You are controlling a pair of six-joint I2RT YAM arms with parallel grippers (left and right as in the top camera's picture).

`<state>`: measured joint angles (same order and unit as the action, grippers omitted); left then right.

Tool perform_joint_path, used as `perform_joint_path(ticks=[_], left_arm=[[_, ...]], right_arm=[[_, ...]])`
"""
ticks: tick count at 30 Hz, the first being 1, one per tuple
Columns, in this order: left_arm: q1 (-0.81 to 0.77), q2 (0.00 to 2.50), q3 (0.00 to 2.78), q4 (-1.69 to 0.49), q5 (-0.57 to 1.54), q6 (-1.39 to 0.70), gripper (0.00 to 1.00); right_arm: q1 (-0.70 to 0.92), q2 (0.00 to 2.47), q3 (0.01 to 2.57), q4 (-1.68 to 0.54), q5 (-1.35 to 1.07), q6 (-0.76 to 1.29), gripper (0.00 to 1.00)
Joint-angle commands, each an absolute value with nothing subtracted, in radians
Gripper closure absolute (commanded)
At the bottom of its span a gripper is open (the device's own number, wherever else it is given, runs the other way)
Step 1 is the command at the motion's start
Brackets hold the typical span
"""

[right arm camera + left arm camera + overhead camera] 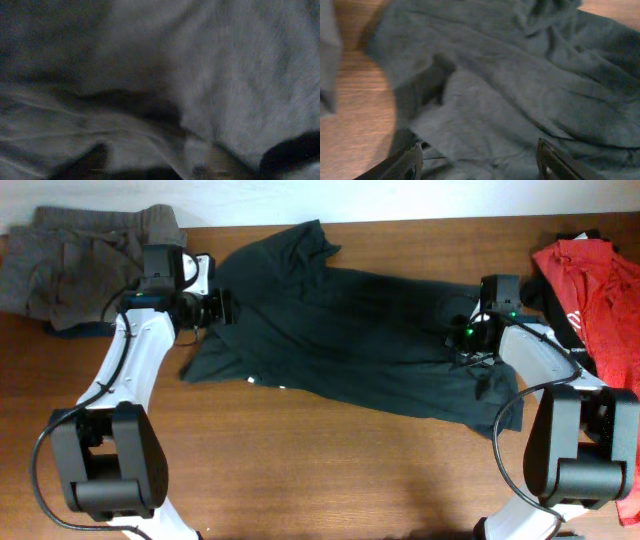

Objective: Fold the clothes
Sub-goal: 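Fold the hem up to the collar, placing both corners at the top edge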

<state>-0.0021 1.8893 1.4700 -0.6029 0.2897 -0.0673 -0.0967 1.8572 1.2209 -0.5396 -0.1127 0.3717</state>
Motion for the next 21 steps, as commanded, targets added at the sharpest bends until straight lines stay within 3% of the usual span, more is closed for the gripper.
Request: perform_joint_path(ticks=[1, 3, 5, 10, 16, 17, 21], left_arm=[[-0.075, 1.868, 1.592, -0.62, 0.337, -0.051, 0.27], [-0.138, 1.868, 1.711, -0.646, 0.326, -0.033, 0.13], [-0.188, 1.868, 1.805, -0.666, 0.258, -0.033, 0.07], [-0.284, 1.924, 2.016, -0.675, 0.001, -0.022, 0.11], [-0.28, 2.103, 2.255, -0.716, -0.008, -0.006, 0.11], [-0.278, 2.154, 2.333, -0.749, -0.007, -0.005, 0.17], [-0.277, 2.352, 2.572, -0.828, 0.045, 0.019, 0.19]], right_arm=[[-0.133, 1.791, 1.41, -0.656, -0.097, 0.326, 0.01], [-0.146, 1.79, 1.549, -0.781, -0.123, 0.161, 0.01], [-0.146, 1.79, 1.632, -0.868, -0.115, 0.123, 0.01], [-0.145, 1.793, 1.67, -0.943, -0.115, 0.123, 0.01], [-0.146, 1.805, 1.67, -0.997, -0.115, 0.123, 0.01], [-0.145, 1.808, 1.669, -1.003, -0.115, 0.123, 0.01], [-0.145, 1.826, 1.659, -1.011, -0.123, 0.124, 0.01]])
